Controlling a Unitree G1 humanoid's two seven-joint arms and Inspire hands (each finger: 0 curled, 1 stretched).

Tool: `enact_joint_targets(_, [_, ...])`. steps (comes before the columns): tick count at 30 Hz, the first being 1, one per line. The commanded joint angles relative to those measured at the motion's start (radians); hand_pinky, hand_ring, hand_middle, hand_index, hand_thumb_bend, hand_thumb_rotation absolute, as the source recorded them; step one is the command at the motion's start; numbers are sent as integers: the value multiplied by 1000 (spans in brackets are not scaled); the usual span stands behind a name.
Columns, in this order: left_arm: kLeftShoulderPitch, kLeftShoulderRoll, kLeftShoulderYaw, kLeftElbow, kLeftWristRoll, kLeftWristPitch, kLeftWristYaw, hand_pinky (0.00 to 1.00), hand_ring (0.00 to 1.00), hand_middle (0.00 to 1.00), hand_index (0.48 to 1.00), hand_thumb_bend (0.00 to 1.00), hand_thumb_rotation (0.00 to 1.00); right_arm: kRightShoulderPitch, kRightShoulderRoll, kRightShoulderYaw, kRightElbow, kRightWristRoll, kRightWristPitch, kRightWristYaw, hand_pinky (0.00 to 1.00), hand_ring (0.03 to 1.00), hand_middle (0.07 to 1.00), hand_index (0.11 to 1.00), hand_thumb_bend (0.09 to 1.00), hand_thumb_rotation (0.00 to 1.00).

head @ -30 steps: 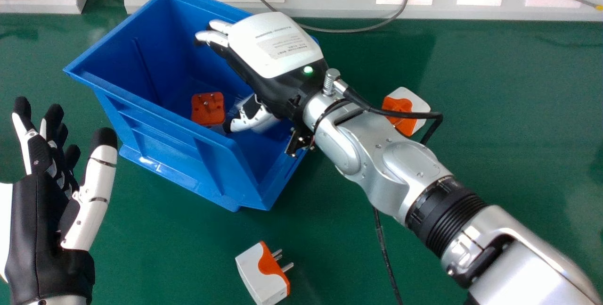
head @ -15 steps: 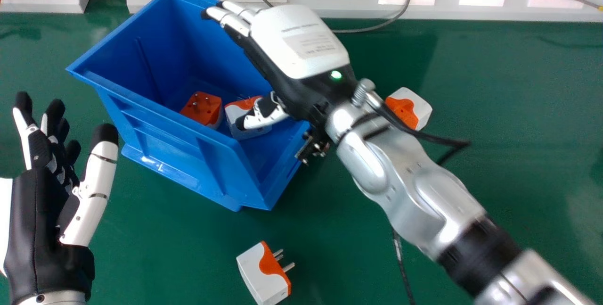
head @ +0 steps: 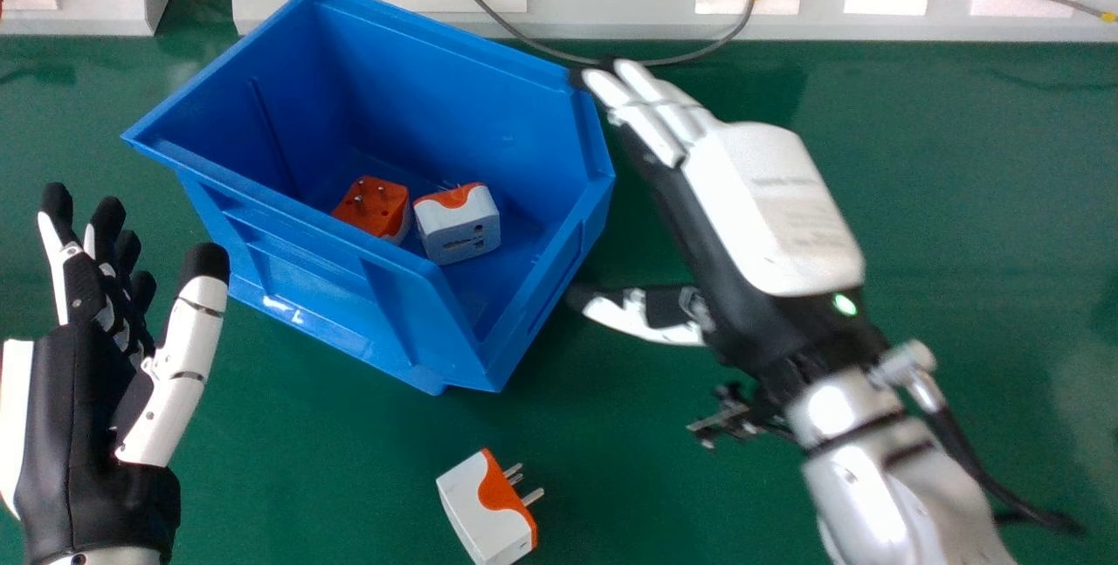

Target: Pick all objects and put in blue box

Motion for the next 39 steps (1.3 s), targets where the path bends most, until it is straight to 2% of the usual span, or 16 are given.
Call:
enact_joint_targets(1, [-4, 3, -1, -1, 0, -28, 1, 1000, 1000, 1000, 1000, 446, 515, 17, 7, -43, -30, -29, 12, -49, 757, 918, 951, 923, 442, 70])
enact_joint_targets(4, [-7, 2, -2, 7, 0, -33, 0, 1000, 1000, 1000, 1000, 450, 513, 23, 10, -68, 6, -48, 32, -69, 751, 908, 947, 923, 449, 83])
enact_joint_targets(8, [-6, 2, -4, 8, -4, -30, 1, 1000, 1000, 1000, 1000, 467, 505, -1, 10, -90, 93, -63, 56, -109, 731, 886, 931, 901, 485, 127])
enact_joint_targets(11, [-7, 2, -4, 10, -3, -28, 3, 1000, 1000, 1000, 1000, 452, 504, -37, 15, -92, 159, -74, 80, -131, 754, 899, 945, 920, 480, 180])
enact_joint_targets(14, [-10, 5, -2, 23, -8, -42, -4, 1000, 1000, 1000, 1000, 462, 507, -95, 22, -88, 241, -96, 123, -145, 792, 923, 962, 938, 461, 226])
enact_joint_targets(17, [-10, 5, -4, 24, -4, -45, -5, 1000, 1000, 1000, 1000, 454, 519, -138, 27, -83, 304, -96, 149, -166, 796, 924, 962, 933, 466, 233])
enact_joint_targets(19, [-11, 3, -4, 23, -7, -43, -3, 1000, 1000, 1000, 1000, 442, 520, -177, 30, -80, 355, -93, 170, -168, 798, 924, 961, 930, 469, 230])
enact_joint_targets(21, [-11, -1, -2, 24, -16, -44, -4, 1000, 1000, 1000, 1000, 430, 503, -220, 31, -76, 415, -89, 189, -166, 793, 919, 955, 926, 472, 240])
enact_joint_targets(22, [-11, 1, 0, 29, -27, -49, -11, 1000, 1000, 1000, 1000, 416, 496, -243, 32, -75, 445, -84, 201, -158, 801, 923, 957, 928, 471, 246])
enact_joint_targets(23, [-10, 2, 2, 31, -31, -53, -13, 1000, 1000, 1000, 1000, 423, 492, -263, 33, -73, 470, -79, 213, -148, 811, 924, 958, 928, 469, 255])
enact_joint_targets(27, [1, 4, 6, 27, -33, -59, -14, 1000, 1000, 1000, 1000, 434, 495, -358, 29, -53, 596, -77, 259, -126, 805, 909, 941, 910, 481, 270])
enact_joint_targets(31, [12, 3, 11, 19, -26, -64, -10, 1000, 1000, 1000, 1000, 444, 503, -453, 36, -37, 719, -58, 295, -102, 801, 895, 924, 893, 506, 267])
enact_joint_targets(34, [26, 7, 16, 6, -7, -64, -3, 1000, 1000, 1000, 1000, 446, 517, -518, 46, -27, 810, -36, 320, -84, 779, 885, 918, 887, 518, 276])
enact_joint_targets(39, [45, 11, 17, -21, -10, -49, 1, 1000, 1000, 1000, 1000, 446, 527, -602, 59, -7, 942, 2, 332, -78, 737, 868, 910, 866, 548, 258])
